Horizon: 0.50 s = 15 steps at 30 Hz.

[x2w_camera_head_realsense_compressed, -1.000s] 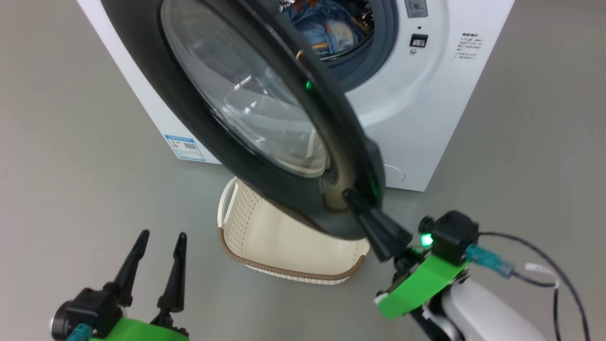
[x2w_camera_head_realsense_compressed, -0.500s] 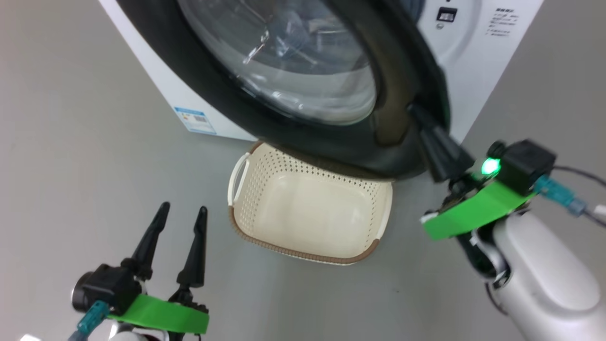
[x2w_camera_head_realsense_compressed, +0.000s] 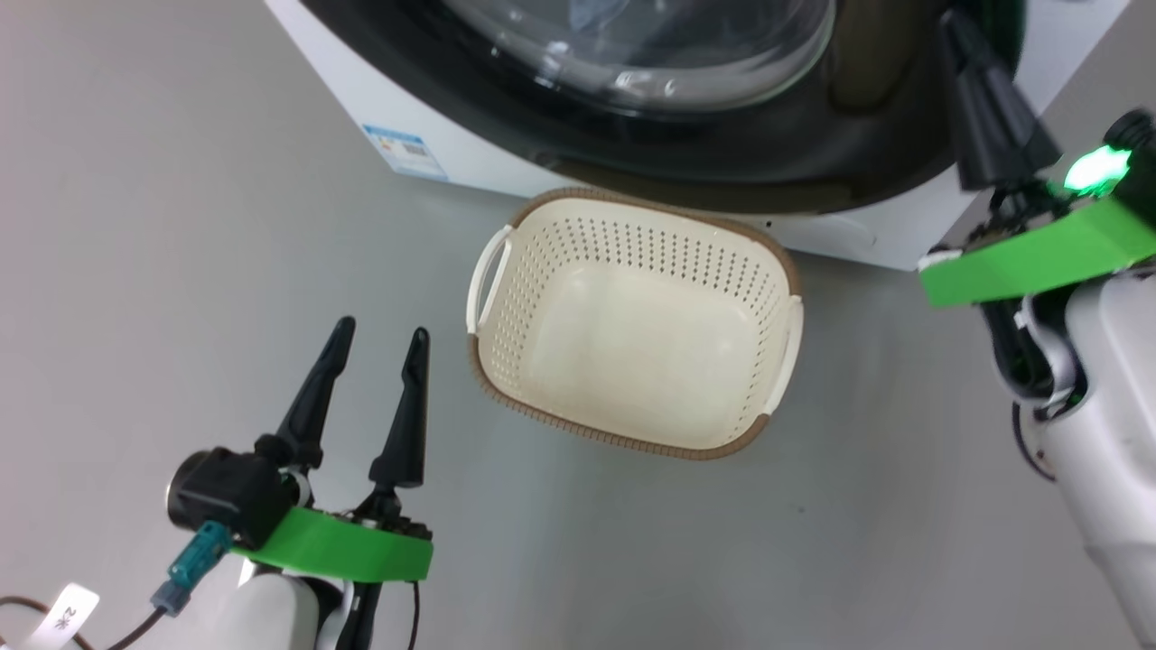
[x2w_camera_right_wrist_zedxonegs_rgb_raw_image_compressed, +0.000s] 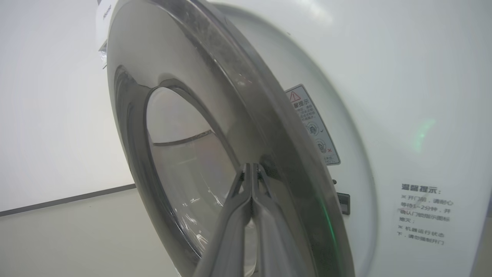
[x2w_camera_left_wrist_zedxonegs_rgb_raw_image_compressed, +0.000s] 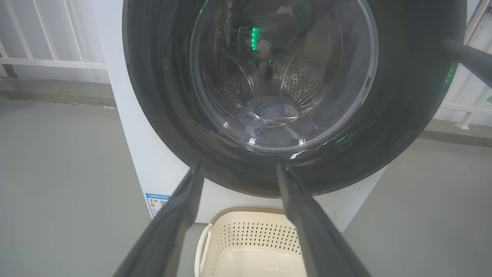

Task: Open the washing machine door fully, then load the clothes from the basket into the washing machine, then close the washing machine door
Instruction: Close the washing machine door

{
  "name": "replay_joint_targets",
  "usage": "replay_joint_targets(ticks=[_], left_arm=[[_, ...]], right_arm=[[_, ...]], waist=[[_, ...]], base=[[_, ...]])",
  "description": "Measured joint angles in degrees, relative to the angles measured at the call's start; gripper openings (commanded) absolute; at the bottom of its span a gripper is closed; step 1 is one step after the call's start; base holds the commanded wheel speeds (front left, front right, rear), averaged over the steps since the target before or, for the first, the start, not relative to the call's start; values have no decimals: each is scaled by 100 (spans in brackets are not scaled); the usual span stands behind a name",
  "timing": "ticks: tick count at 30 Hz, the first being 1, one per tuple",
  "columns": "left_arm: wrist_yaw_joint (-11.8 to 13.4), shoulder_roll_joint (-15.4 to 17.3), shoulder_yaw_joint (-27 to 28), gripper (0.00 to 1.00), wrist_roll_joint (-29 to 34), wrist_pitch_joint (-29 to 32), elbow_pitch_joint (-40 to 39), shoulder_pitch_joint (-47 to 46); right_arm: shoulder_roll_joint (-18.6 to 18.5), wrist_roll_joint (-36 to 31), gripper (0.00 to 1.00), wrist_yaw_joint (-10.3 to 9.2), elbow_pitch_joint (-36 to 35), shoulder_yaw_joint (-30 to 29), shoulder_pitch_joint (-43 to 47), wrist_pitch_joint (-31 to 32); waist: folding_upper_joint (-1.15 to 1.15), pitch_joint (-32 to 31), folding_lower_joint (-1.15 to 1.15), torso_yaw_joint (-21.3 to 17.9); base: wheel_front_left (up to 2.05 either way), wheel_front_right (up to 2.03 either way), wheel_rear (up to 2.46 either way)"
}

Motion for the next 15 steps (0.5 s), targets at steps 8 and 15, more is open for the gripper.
replay_joint_targets(ticks=[8, 15], left_arm=[[0, -89, -70, 100, 0, 0, -24, -226], [0, -124, -146, 100, 5, 0, -25, -383]], right_arm=[[-83, -1, 0, 0, 113, -272, -441, -1], [-85, -2, 0, 25, 177, -427, -678, -10]], waist=[[0, 347, 0, 175], [0, 541, -1, 281]], base=[[0, 0, 0], [0, 0, 0]])
